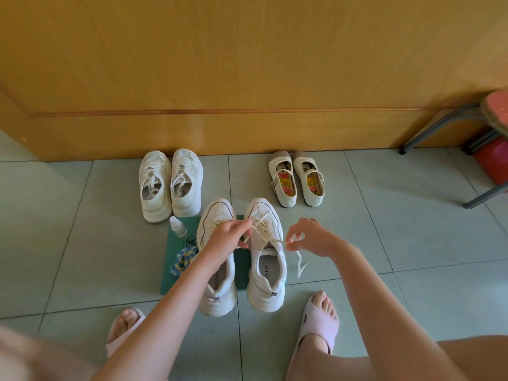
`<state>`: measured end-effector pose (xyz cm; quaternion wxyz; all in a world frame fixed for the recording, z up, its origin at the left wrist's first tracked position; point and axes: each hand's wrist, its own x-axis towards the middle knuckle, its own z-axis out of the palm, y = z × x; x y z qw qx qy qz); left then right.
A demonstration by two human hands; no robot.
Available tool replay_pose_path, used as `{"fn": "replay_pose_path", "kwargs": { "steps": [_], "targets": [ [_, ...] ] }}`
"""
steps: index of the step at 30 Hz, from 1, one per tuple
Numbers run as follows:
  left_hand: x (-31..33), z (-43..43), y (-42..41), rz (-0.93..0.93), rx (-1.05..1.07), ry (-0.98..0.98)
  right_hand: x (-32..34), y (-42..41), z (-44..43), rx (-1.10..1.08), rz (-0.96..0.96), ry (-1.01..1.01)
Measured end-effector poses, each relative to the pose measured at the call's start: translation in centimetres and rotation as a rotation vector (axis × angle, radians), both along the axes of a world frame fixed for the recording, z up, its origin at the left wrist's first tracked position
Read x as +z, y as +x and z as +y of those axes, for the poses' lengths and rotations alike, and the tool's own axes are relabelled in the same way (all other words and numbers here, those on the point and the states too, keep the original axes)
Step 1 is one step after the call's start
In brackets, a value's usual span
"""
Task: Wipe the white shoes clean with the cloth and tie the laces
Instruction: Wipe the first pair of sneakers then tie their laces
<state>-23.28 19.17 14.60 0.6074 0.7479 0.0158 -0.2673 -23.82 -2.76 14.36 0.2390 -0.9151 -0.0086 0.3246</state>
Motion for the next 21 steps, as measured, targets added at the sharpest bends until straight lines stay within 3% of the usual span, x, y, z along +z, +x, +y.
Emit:
{"fn": "replay_pose_path", "kwargs": {
  "steps": [3, 8, 10, 13, 21],
  "targets": [
    [-0.5, -0.5, 0.2, 0.167, 0.157, -0.304, 1.0, 0.4, 0.5, 0.022, 0.017, 0.015],
    [-1.4, -1.8, -0.5, 0.187, 0.137, -0.402, 1.4, 0.8, 1.9, -0.128, -0.106, 0.157],
    [-1.2, -2.4, -0.6, 0.201, 0.144, -0.354, 1.6, 0.8, 2.3, -0.135, -0.134, 0.176],
    [-1.5, -2.9, -0.1, 0.076, 0.148, -0.171, 1.9, 0.8, 3.0, -0.174, -0.199, 0.245],
    [-2.2, -3.0, 0.5, -0.074, -0.284, 0.09, 2.2, 1.2, 4.3, -0.318, -0.283, 0.357]
  ]
}}
